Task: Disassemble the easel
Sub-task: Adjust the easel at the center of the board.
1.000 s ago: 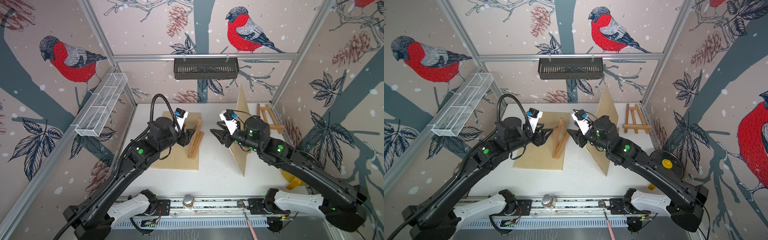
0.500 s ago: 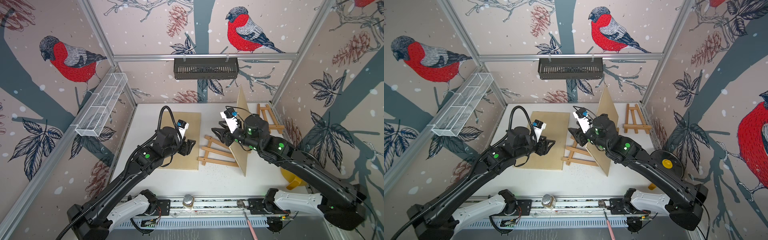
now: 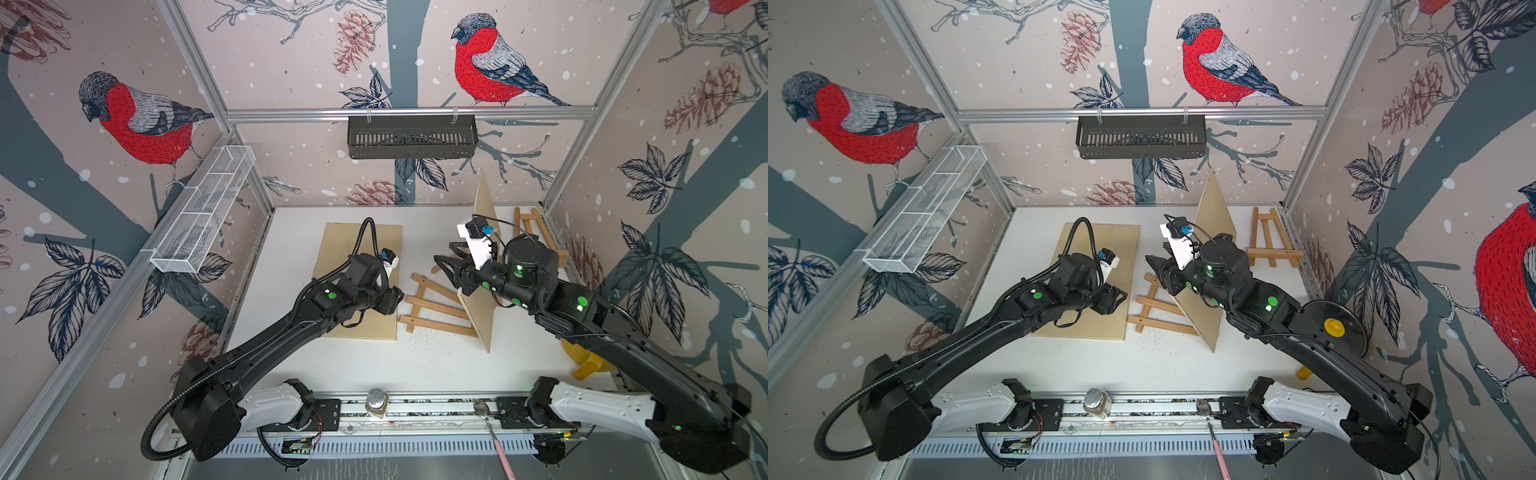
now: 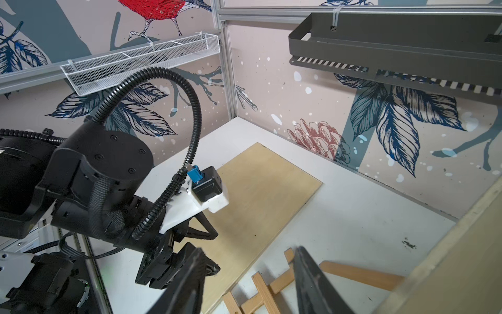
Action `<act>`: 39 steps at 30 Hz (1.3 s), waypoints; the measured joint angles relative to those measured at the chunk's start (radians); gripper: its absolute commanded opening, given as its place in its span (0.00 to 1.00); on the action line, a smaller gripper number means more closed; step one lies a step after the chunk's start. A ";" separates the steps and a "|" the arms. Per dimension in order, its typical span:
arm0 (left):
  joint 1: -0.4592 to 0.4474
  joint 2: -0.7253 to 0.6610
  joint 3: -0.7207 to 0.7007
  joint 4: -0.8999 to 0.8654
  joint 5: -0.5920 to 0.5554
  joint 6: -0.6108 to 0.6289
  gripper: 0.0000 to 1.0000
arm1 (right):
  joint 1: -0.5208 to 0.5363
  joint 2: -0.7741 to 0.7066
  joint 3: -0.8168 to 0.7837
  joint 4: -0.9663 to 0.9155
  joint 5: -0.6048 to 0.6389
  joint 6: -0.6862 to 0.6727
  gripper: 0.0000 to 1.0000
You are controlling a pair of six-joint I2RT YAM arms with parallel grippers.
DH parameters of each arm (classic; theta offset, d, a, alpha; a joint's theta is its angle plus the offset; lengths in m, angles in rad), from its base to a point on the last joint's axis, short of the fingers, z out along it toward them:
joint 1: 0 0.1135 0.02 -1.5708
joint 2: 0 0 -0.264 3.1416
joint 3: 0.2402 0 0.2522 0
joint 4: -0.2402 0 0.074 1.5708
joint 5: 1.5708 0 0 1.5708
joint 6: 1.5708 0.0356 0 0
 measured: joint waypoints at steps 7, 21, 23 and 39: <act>-0.001 0.021 -0.011 0.064 0.016 -0.016 0.61 | -0.005 -0.096 -0.041 0.037 0.061 0.019 0.54; 0.013 0.114 0.397 0.035 -0.015 -0.017 0.64 | -0.196 -0.245 -0.050 0.024 0.303 0.050 0.57; 0.023 0.139 0.461 0.017 -0.005 -0.018 0.64 | -0.286 -0.240 -0.058 -0.005 0.311 0.064 0.57; 0.135 0.102 0.529 0.028 0.094 -0.116 0.70 | -1.179 -0.059 -0.543 0.115 -0.444 0.211 0.55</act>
